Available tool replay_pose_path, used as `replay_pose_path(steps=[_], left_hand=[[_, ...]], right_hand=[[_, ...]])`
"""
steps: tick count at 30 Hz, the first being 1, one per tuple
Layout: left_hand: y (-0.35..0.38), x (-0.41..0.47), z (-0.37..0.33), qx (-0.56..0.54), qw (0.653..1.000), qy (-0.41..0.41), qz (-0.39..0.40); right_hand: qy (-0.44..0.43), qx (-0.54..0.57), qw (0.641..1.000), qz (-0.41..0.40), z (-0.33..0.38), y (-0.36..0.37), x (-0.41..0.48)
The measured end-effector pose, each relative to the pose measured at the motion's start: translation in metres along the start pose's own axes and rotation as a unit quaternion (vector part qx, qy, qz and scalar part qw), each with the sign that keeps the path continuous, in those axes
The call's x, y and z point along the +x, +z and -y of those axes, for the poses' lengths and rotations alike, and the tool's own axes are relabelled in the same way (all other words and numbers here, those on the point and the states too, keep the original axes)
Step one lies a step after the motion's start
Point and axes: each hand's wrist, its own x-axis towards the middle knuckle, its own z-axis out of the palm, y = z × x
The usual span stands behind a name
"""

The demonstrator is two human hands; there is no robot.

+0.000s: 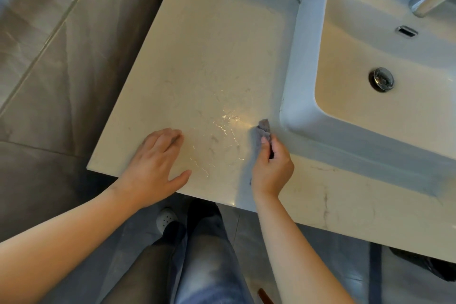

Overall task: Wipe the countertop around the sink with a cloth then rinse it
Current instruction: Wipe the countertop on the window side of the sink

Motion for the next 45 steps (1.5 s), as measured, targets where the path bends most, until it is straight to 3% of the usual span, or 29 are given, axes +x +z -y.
replay_pose_path(steps=[7,11,16,20,38,45], left_hand=[[0.004,-0.011,0.005,-0.01,1.0,0.007,-0.003],[0.009,-0.011,0.006,-0.013,1.0,0.01,0.001],[0.014,-0.01,0.003,-0.009,1.0,-0.002,0.003],[0.017,-0.011,0.002,-0.012,1.0,-0.001,-0.01],[0.018,-0.012,0.006,-0.003,1.0,0.008,-0.012],[0.003,-0.009,0.022,-0.097,0.994,0.023,-0.039]], right_hand=[[-0.012,0.013,1.0,0.016,0.021,0.018,-0.025],[0.043,0.084,0.993,0.071,0.029,0.001,-0.025],[0.042,0.058,0.997,-0.011,0.017,-0.044,-0.03],[0.055,-0.001,0.998,-0.022,-0.004,-0.053,-0.039],[0.026,-0.004,1.0,-0.001,0.007,-0.002,-0.078],[0.044,0.047,0.997,0.034,0.034,0.022,-0.093]])
